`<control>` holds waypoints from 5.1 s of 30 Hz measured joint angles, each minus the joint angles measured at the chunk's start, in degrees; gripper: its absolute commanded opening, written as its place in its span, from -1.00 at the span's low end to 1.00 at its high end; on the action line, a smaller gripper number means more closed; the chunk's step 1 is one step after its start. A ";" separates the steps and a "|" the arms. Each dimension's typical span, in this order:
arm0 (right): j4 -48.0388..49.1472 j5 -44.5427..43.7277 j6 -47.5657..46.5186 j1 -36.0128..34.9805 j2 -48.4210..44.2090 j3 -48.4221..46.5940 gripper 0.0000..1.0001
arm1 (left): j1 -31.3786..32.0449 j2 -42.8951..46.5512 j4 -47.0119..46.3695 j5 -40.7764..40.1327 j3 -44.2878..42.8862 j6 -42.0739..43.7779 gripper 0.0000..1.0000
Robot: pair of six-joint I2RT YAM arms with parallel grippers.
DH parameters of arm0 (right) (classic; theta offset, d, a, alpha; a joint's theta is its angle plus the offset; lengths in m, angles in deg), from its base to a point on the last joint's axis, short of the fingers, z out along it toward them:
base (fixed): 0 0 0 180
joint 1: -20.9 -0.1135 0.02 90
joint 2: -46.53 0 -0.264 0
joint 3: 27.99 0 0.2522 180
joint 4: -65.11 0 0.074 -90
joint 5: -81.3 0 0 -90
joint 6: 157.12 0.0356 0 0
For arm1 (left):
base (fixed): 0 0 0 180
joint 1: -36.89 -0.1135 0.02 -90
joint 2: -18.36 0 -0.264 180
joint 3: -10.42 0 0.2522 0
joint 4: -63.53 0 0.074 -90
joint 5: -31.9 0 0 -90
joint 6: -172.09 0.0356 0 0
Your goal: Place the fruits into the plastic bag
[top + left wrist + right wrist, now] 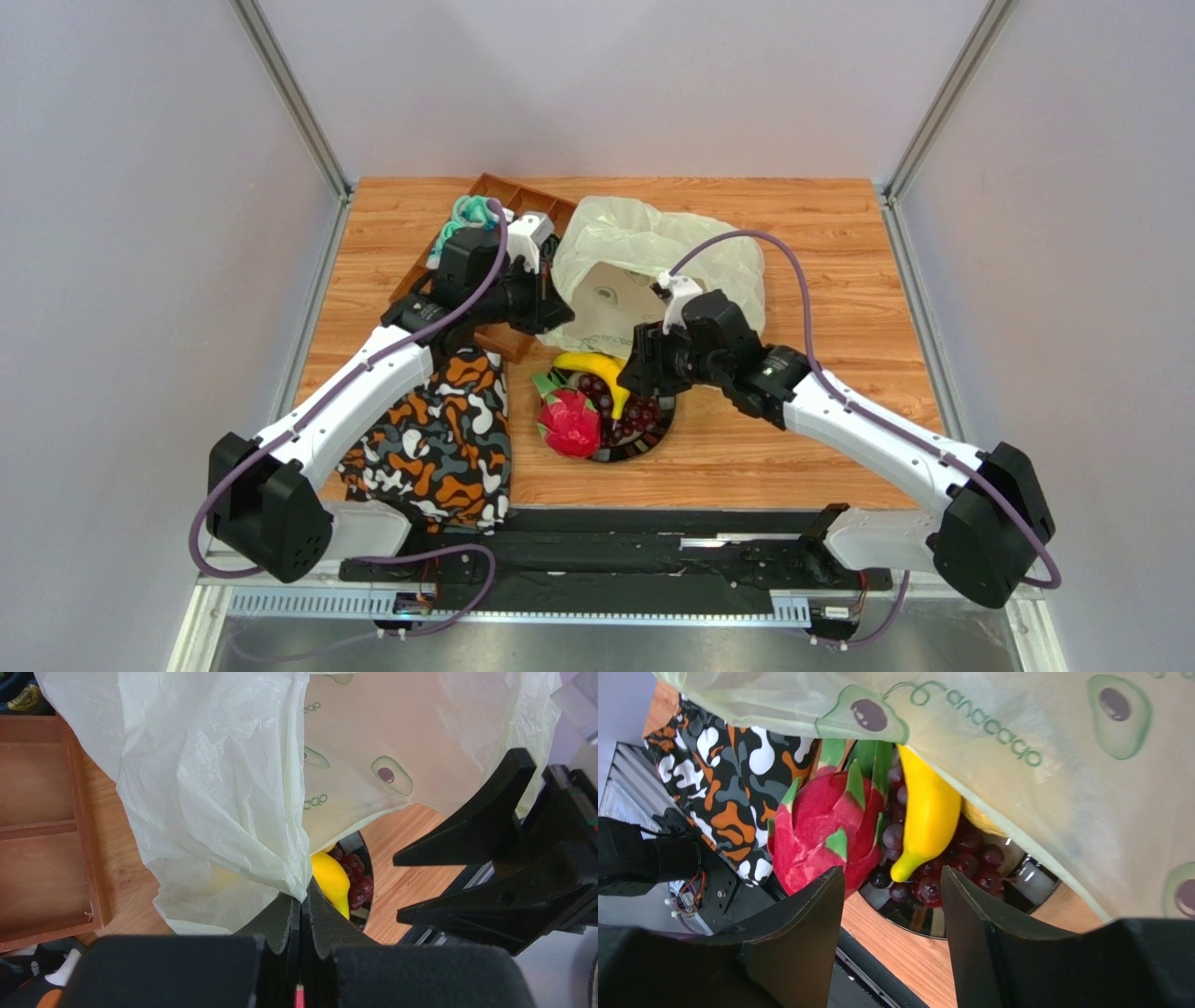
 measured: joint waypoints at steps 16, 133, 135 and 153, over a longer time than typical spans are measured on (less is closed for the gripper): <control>4.26 -0.04 1.57 -1.36 8.52 0.74 0.07 | 0.00 0.00 0.00 0.22 0.00 0.02 -1.00; 4.50 -34.97 -17.59 14.99 29.64 -19.39 -0.71 | -0.02 3.76 3.21 14.56 -8.55 0.24 -1.00; 4.70 -34.16 -17.73 16.61 30.99 -19.43 -0.69 | -0.02 3.67 4.37 13.99 -9.33 1.18 -1.00; 1.68 -30.21 -17.29 17.42 33.81 -20.02 0.49 | -0.20 0.94 10.97 9.60 -10.88 7.61 -1.00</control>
